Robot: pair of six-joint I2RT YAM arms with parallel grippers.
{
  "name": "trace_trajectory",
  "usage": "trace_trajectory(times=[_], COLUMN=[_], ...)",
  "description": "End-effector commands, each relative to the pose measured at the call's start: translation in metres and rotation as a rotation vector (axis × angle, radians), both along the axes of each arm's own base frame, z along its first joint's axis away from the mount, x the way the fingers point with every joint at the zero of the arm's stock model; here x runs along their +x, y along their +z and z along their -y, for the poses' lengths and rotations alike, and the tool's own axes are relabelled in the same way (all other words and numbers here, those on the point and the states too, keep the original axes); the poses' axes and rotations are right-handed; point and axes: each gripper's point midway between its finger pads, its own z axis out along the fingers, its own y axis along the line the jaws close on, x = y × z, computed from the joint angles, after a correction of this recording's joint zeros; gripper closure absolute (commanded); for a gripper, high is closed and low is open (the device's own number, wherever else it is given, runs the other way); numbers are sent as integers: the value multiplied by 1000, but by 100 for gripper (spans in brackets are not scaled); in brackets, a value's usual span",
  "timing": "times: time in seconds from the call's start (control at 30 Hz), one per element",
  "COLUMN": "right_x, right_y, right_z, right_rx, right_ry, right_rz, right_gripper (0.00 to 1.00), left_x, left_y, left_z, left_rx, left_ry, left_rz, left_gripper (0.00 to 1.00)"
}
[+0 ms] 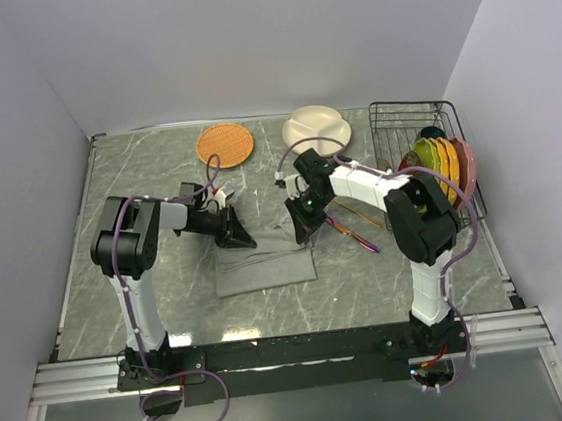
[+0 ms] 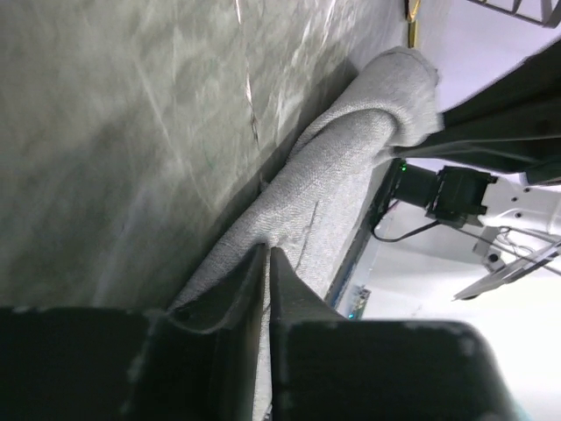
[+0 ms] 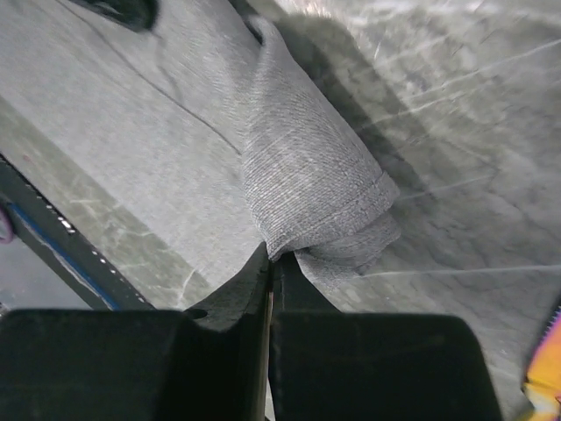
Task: Fold the napkin into a case and place the utensils inside
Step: Smooth out the 2/3-rectangle-folded napkin at the center of the board.
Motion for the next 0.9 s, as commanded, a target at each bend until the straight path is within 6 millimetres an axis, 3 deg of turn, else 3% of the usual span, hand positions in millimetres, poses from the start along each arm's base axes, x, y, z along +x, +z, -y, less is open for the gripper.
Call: trace_trajectory(times=[0.0,0.23,0.4,0.67,0.87], right_x=[2,13,19,20,19], right_y=[-23,-26,-13,-12,-9], right_z=[6,7,0,-8,-8], right_rx=[-76,-97,-55,-36,-42], right_ry=[-24,-52,-55,-90,-89], right_rz=[-15,-26,-22,-69,-77], right_gripper=[100,100,100,100,100], left_x=[8,21,19,-2,-29], left_y=[5,62,81,66,45], left_z=[-13,-27,-40,-17,-8], left_rx=[63,107,220,382,376], left_ry=[66,-54,-270,-640,-808], left_rz=[60,457,841,1249,1265], left_gripper=[82,57,51,50,49])
